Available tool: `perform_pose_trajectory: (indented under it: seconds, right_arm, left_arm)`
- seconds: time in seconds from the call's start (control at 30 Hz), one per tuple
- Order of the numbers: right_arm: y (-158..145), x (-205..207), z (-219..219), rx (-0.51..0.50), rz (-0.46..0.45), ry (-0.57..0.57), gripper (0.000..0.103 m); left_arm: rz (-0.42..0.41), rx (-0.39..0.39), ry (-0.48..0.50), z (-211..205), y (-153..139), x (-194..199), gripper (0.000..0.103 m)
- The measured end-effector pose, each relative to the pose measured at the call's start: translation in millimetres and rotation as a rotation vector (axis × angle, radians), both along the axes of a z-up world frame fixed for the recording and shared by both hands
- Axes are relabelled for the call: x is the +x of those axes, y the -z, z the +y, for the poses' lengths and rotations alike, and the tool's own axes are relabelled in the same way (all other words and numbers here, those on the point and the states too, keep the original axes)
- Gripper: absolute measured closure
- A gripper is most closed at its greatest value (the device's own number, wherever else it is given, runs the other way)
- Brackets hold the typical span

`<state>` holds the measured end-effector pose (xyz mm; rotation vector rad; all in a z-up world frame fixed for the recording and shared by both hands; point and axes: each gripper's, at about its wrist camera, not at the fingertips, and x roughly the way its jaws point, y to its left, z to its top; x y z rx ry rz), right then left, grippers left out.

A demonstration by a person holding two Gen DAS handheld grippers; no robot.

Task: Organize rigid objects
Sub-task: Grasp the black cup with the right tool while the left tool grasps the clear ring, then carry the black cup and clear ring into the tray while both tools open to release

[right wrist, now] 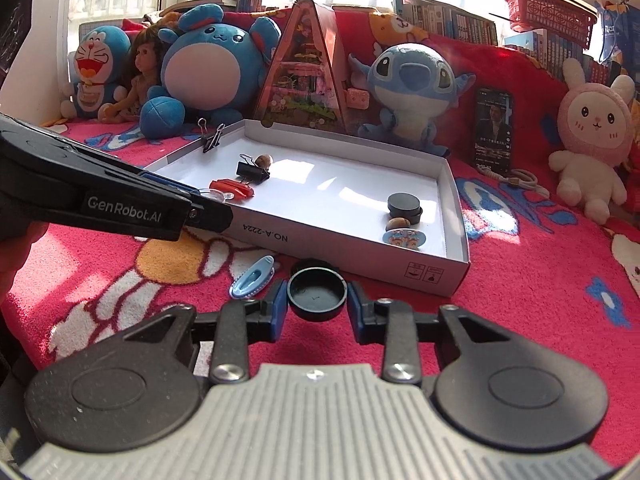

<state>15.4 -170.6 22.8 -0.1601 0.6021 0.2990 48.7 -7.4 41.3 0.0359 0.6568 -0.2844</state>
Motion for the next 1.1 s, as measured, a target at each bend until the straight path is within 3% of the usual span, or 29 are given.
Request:
perform_pose_trajectory:
  seconds: [0.3, 0.43, 0.63, 0.87, 1.0, 1.1]
  right_arm:
    - [-26.5, 31.3, -17.5, 0.057, 0.004, 0.076, 0.065]
    - [-34.3, 52.9, -25.5, 0.079, 0.027, 0.109, 0.066]
    - [-41.5, 87.1, -37.0, 0.106, 0.063, 0.143, 0.065]
    - [-43.7, 148.5, -39.1, 0.119, 0.224, 0.148, 0.065]
    - [-38.3, 176.8, -41.4, 0.126, 0.319, 0.192, 0.065]
    - [-33.1, 185.4, -39.1, 0.100, 0.333, 0.208, 0.065]
  left_arm:
    - [0.023, -0.033, -0.079, 21.1, -10.1, 36.2, 0.076]
    - [0.073, -0.050, -0.097, 27.0, -3.6, 50.1, 0.076]
    - [0.111, -0.017, -0.121, 25.8, 9.9, 62.2, 0.076]
    - [0.181, -0.006, -0.154, 25.2, 23.4, 86.6, 0.076]
    - [0.169, 0.008, -0.158, 22.4, 25.3, 91.7, 0.076]
    - [0.163, 0.015, -0.160, 20.8, 25.4, 94.1, 0.076]
